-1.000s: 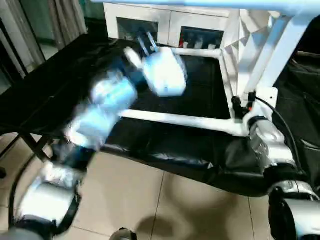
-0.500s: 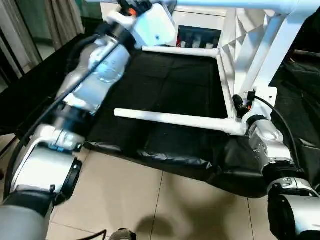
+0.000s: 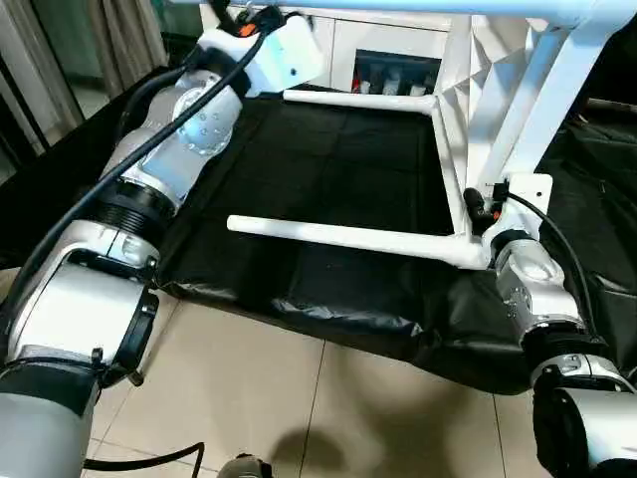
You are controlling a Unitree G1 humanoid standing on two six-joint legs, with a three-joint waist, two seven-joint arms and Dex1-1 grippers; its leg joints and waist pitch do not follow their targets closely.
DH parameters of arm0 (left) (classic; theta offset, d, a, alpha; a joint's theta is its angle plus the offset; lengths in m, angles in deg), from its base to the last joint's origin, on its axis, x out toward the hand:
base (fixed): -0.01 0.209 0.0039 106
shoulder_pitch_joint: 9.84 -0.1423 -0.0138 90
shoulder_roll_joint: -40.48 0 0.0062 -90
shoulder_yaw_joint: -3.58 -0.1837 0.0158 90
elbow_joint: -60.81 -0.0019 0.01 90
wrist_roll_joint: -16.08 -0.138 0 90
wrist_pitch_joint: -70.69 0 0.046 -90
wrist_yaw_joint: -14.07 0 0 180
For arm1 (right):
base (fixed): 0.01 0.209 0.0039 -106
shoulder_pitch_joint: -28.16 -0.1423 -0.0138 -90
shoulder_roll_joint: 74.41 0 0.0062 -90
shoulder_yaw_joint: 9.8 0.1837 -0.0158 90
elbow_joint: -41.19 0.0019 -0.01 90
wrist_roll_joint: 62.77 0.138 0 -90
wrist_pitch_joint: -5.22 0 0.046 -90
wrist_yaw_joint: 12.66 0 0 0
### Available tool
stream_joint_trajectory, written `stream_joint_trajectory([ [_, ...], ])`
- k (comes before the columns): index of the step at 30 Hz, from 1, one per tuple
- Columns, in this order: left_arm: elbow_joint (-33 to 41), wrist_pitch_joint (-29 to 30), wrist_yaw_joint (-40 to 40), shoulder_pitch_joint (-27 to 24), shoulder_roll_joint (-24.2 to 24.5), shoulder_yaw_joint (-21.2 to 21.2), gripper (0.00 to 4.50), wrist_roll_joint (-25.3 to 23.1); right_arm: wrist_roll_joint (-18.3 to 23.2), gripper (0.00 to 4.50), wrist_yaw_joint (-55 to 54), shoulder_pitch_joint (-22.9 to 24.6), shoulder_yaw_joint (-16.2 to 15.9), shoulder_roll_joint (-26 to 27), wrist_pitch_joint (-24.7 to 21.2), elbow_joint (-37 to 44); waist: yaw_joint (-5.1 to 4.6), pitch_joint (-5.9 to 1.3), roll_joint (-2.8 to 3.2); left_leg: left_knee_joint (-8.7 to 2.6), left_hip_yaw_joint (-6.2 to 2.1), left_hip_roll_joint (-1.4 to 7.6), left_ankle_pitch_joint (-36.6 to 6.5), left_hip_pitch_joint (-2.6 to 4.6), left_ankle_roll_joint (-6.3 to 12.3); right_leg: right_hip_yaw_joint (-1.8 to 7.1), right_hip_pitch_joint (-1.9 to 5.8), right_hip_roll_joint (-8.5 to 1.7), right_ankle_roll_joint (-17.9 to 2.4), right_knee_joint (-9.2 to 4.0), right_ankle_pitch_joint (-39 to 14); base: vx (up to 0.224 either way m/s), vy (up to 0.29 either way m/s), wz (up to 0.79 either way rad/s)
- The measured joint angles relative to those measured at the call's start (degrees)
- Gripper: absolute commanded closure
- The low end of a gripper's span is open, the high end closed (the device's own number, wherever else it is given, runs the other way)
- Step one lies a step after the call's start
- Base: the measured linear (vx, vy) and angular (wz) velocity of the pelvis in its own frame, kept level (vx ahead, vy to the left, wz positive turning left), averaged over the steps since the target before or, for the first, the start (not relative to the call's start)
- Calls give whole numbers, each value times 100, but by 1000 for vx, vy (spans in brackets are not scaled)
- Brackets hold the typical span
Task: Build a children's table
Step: Flip table
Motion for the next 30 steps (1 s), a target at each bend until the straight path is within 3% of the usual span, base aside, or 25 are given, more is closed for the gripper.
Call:
stream_joint_trajectory([
  [8, -426, -321, -5, 165, -35, 0, 125, 101, -76, 264, 68, -1, -22, -60, 24, -2, 13, 11, 18, -1, 0, 0, 0, -1, 0, 0, -1, 0, 0, 0, 0, 0, 0, 0],
  [19, -868, -283, 28, 478, -27, 16, 212, 197, -208, 264, 175, 36, -124, -298, 85, 213, 87, 38, 89, -2, 1, -5, 0, -1, 1, 2, -4, -2, -1, 0, 0, 0, 0, 0],
  [25, -892, -198, 306, 516, -39, 219, 235, 378, -315, 264, 297, 42, -181, -595, 84, 505, 123, 39, 154, -2, 4, -11, 3, -16, 13, 3, -21, -4, -5, -1, -4, 0, 0, 0],
  [30, -855, -25, 588, 353, -188, 721, 238, 981, -595, 264, 411, -286, -334, -1117, 84, 751, 193, 36, 251, -2, 29, -25, 19, -26, 51, 7, -34, -23, -6, 2, -4, 0, 0, 0],
])
